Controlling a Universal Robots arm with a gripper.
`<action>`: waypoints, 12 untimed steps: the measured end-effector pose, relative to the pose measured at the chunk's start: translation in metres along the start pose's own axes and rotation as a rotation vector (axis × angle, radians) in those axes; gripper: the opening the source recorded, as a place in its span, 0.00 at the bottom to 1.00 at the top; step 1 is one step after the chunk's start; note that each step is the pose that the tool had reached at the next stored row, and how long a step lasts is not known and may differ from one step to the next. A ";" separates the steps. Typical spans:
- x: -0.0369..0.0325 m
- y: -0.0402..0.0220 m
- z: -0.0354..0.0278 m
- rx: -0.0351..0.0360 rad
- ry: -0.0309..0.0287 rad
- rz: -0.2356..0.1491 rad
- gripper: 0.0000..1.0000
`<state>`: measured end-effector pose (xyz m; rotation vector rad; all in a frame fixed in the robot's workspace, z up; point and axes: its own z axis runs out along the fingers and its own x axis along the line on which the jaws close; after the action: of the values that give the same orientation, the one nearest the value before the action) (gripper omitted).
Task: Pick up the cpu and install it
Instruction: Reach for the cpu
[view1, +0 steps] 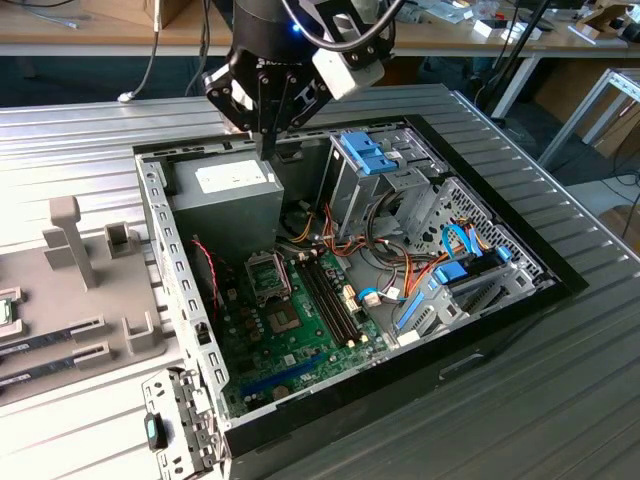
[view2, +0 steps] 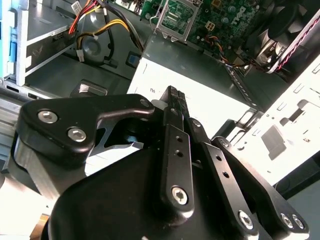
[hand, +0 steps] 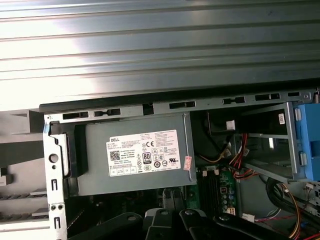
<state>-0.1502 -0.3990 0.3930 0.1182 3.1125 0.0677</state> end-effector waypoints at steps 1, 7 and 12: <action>0.0008 0.0000 0.0000 0.0000 0.0000 0.000 0.11; 0.0037 -0.0003 0.0000 0.0000 0.0000 0.000 0.11; 0.0069 -0.0005 0.0000 0.0000 0.0000 0.000 0.11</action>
<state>-0.1572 -0.3989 0.3928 0.1180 3.1125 0.0677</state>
